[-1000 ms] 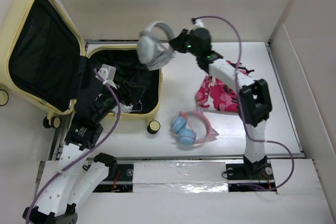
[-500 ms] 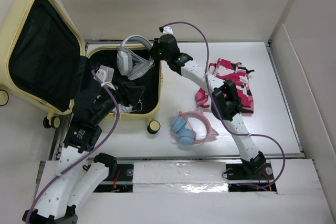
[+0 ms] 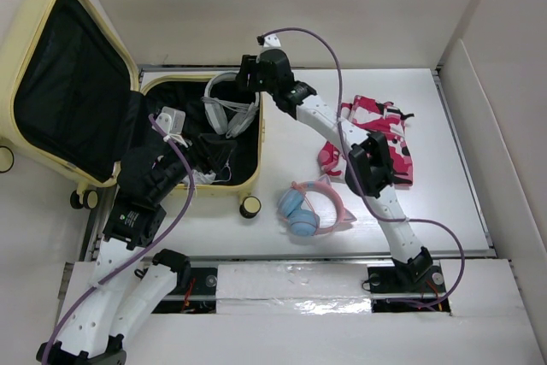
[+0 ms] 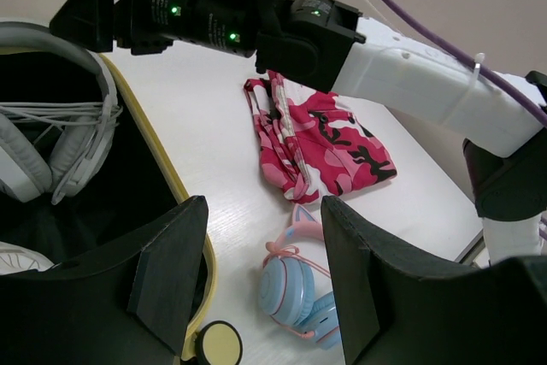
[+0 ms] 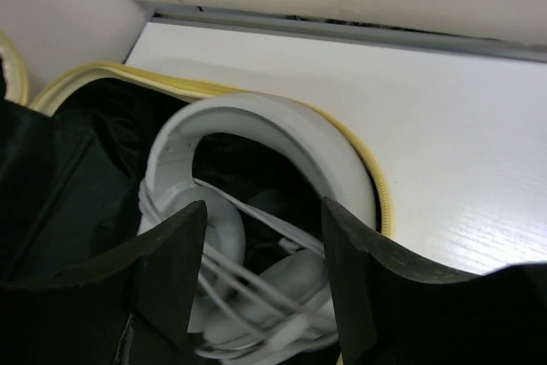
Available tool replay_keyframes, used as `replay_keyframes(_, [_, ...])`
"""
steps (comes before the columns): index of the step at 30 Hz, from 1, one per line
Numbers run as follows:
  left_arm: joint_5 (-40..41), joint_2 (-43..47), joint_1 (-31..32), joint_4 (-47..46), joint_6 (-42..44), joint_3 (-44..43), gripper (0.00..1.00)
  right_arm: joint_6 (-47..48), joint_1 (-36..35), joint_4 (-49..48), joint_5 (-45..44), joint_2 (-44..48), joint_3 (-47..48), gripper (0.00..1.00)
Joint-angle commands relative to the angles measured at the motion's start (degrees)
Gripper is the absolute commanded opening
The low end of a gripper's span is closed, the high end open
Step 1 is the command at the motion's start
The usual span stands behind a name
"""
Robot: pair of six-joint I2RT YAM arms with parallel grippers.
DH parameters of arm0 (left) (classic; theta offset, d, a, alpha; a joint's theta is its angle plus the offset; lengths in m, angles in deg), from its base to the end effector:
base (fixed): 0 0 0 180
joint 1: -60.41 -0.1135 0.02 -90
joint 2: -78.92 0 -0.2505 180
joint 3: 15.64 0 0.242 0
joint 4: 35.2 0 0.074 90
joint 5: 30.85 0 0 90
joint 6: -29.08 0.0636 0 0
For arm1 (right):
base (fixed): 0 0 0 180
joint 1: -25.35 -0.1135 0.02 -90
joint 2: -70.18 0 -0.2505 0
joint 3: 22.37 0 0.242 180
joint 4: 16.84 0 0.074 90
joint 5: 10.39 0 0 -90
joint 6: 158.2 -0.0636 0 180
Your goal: Pack the luggage
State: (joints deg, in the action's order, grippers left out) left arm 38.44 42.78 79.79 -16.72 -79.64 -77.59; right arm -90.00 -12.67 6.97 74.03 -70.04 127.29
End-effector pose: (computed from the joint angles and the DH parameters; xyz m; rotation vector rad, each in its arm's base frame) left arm 0.1510 -0.0770 0.3836 0.3139 1.4687 -0.7996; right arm 0.4641 0.3550 0.2794 -0.1936 1.8590 0.6439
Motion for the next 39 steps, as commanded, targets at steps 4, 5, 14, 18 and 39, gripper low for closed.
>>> replay_keyframes(4, [-0.03, 0.19, -0.30, -2.71, -0.44, 0.05, 0.53, 3.96, -0.74, -6.11, 1.45, 9.88, -4.35, 0.65])
replay_keyframes(5, [-0.38, 0.02, -0.30, -2.80, -0.44, 0.04, 0.53, 4.40, -0.74, -4.37, 1.11, 9.45, -2.61, 0.64])
replay_keyframes(14, [0.06, 0.28, -0.30, -2.71, -0.53, 0.48, 0.53, 11.85, -4.60, 2.38, 4.88, 0.15, 2.05, 0.32])
replay_keyframes(18, [-0.30, 0.02, -0.30, -2.80, -0.61, 0.39, 0.53, 14.16, -6.01, 4.09, 6.73, -5.40, 9.00, 0.72])
replay_keyframes(39, [-0.30, 0.02, -0.30, -2.80, -0.62, 0.40, 0.53, 4.14, -10.14, -6.63, 21.13, -8.41, 4.28, 0.55])
